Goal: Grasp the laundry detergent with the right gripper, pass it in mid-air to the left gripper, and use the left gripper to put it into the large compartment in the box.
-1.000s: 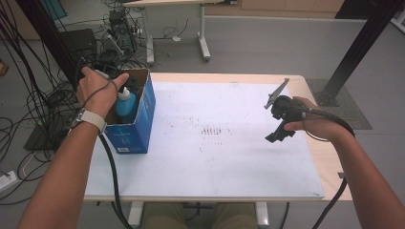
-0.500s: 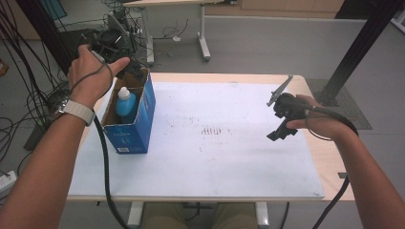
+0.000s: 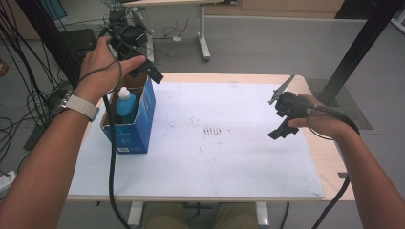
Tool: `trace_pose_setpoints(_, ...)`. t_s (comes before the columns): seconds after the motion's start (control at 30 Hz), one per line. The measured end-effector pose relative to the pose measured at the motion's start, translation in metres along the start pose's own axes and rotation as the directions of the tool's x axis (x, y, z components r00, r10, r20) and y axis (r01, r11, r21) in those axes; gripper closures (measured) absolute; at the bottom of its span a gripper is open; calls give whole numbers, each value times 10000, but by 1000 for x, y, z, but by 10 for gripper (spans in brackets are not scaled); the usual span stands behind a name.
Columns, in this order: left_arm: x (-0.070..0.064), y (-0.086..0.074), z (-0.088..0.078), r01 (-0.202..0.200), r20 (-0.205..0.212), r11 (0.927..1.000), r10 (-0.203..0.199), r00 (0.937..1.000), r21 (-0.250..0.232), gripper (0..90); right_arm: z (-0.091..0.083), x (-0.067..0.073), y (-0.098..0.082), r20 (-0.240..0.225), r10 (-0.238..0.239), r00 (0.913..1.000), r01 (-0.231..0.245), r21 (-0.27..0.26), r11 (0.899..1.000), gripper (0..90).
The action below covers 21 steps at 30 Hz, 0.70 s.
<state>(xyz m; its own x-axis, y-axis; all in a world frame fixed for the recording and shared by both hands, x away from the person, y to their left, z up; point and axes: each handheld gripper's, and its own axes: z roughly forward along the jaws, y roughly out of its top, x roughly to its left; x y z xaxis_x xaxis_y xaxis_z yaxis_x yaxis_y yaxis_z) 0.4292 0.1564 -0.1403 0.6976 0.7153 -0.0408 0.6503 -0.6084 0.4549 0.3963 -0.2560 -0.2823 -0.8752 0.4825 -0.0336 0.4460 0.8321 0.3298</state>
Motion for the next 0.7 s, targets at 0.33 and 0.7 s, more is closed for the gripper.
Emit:
trace_pose_setpoints(0.33,-31,23,18,-1921,697,9808,1894,9794,338,54,0,2,-1,51,127,9999,-127,-9,9999,64)
trace_pose_setpoints(0.7,-58,40,44,-3564,1214,9301,3451,9307,890,56,-9,3,-5,236,242,9994,-239,-112,9997,64)
